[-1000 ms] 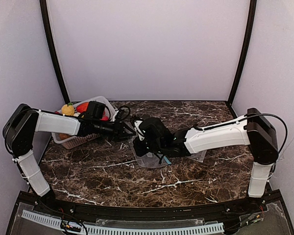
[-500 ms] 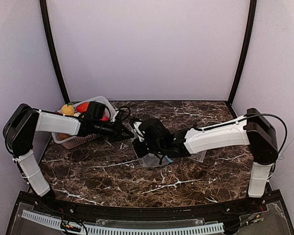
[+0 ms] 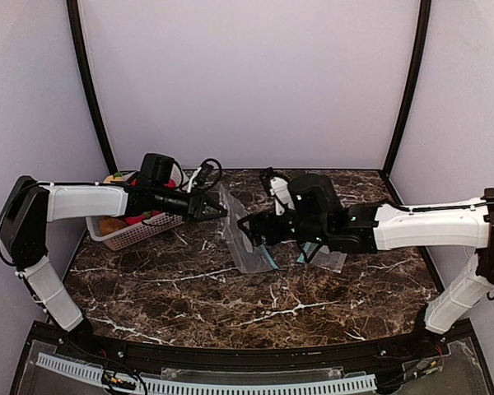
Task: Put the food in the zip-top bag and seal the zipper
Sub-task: Pass from the right arm to the left
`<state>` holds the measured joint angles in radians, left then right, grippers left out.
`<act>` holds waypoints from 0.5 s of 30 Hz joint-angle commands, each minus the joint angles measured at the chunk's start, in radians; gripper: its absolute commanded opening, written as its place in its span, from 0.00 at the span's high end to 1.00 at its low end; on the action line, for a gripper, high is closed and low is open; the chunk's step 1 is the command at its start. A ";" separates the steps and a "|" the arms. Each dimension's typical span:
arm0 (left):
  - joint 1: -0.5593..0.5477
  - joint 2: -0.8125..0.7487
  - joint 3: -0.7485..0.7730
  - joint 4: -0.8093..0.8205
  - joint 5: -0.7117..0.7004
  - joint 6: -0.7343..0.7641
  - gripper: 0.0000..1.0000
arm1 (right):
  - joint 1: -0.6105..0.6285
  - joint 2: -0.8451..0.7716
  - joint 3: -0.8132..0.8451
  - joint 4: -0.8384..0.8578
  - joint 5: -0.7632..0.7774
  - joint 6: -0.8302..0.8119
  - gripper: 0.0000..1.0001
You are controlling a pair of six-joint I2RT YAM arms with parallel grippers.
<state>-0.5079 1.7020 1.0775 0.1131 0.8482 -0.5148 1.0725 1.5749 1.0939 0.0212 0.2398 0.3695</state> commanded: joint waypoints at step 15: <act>-0.010 -0.347 0.068 -0.076 0.463 0.343 0.99 | -0.397 -0.222 -0.319 0.425 -0.859 0.206 0.04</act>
<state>-0.5091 1.4151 1.1496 0.0448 1.1870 -0.2161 0.7052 1.3575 0.7979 0.2680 -0.3656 0.5133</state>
